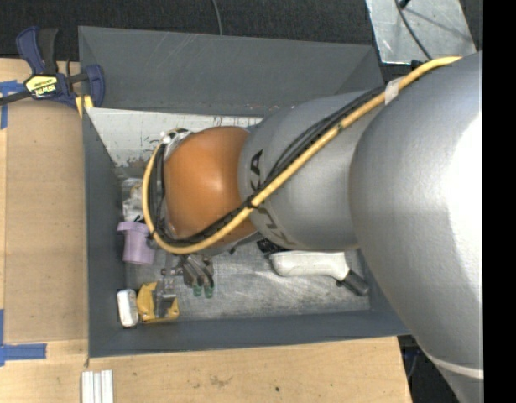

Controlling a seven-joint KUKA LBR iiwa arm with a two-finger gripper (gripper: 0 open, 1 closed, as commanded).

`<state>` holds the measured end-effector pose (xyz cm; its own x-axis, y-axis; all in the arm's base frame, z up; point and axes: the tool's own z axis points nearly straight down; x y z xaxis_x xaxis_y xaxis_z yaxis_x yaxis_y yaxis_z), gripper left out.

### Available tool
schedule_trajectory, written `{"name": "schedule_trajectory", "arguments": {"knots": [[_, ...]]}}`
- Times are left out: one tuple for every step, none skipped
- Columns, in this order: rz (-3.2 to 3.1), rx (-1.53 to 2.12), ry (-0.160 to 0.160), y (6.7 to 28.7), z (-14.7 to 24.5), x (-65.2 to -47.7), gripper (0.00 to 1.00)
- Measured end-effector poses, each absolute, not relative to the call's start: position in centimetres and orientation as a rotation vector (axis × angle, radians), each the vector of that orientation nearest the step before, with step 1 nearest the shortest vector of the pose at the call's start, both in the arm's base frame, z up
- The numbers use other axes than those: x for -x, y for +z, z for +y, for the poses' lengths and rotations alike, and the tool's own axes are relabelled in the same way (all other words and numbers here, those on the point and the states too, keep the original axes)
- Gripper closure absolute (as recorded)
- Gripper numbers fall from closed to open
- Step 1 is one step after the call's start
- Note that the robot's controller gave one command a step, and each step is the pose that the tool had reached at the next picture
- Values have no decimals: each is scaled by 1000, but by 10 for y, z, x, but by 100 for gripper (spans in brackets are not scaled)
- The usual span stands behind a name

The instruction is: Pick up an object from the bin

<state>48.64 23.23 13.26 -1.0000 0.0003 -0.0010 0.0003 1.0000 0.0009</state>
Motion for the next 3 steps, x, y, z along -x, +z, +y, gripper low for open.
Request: {"name": "schedule_trajectory", "arguments": {"knots": [[3123,275,2,119,235,-487,0],[3046,742,-7,86,243,-493,0],[3064,739,-15,87,241,-490,100]]}}
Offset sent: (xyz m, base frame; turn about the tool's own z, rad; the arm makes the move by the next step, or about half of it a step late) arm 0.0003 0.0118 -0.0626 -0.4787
